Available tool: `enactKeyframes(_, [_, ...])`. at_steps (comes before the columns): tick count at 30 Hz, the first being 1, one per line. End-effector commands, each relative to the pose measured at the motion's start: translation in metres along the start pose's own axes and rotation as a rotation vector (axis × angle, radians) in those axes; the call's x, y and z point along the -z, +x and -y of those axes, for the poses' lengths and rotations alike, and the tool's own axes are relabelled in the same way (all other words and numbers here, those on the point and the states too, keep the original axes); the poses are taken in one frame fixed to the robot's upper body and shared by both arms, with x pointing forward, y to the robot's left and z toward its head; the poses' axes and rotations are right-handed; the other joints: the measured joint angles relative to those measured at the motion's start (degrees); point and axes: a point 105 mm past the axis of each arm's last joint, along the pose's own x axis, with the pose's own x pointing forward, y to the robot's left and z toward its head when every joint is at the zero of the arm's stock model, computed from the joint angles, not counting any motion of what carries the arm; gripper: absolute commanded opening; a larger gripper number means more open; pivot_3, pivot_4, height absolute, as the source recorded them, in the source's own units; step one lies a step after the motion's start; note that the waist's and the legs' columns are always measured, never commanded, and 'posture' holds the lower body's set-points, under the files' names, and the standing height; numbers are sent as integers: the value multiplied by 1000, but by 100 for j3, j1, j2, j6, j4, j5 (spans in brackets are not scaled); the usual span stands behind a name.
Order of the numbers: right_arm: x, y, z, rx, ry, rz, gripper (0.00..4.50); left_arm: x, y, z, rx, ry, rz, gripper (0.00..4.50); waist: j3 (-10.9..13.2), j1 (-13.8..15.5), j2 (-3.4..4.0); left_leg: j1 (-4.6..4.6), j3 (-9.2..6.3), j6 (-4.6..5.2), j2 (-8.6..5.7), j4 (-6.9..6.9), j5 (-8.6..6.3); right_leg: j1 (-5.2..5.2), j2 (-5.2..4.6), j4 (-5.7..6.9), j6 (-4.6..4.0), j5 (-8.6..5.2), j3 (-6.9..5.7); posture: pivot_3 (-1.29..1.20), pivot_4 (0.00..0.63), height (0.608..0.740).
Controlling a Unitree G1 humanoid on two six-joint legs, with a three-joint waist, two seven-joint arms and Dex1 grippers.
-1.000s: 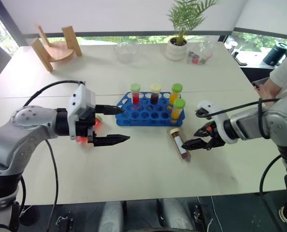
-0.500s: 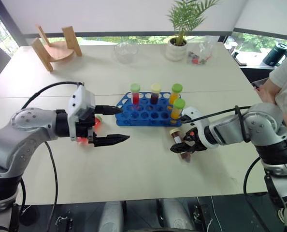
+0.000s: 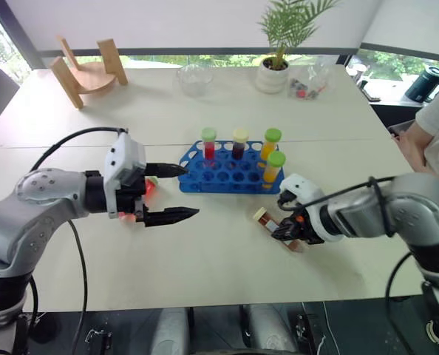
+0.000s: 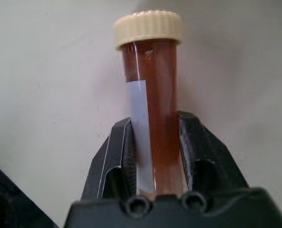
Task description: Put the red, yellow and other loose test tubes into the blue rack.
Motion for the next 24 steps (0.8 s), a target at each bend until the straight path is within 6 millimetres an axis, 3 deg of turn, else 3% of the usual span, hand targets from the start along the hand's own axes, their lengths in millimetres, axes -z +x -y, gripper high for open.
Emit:
enactKeyframes(1, [-37, -13, -14, 9, -191, 342, 804, -9, -6, -2, -28, 35, 12, 4500, -1, -20, -3, 1, -1, 0, 1, -1, 0, 1, 2, 0, 1, -1, 0, 0, 150, 740])
enactKeyframes(4, [-56, -11, -19, 61, -289, 622, 804, -10, -8, -3, -36, 28, 13, 4500, -1, -46, -3, 4, -2, 0, 2, 1, 0, 3, 5, 0, 2, -1, -1, 0, 150, 740])
enactKeyframes(9, [-77, 8, -13, 130, -163, 1020, 804, -12, -14, -10, -61, 13, -2, 4500, -5, -47, -12, 14, 0, -2, 4, 4, 1, 8, 10, 4, 2, -1, 6, 0, 150, 740])
enactKeyframes(15, [-78, 47, -1, 261, -165, 1124, 804, -9, -27, -20, -99, 20, -65, 4500, -2, -36, -8, 14, 3, -8, 0, 5, 4, 9, 3, 9, 1, 0, 6, 0, 150, 740])
enactKeyframes(24, [-78, 67, 14, 396, -105, 1202, 804, -12, -29, -17, -96, 27, -77, 4500, 0, -49, -5, 16, 3, -19, 1, -1, 10, 5, 1, 19, -1, 1, 4, 0, 150, 740])
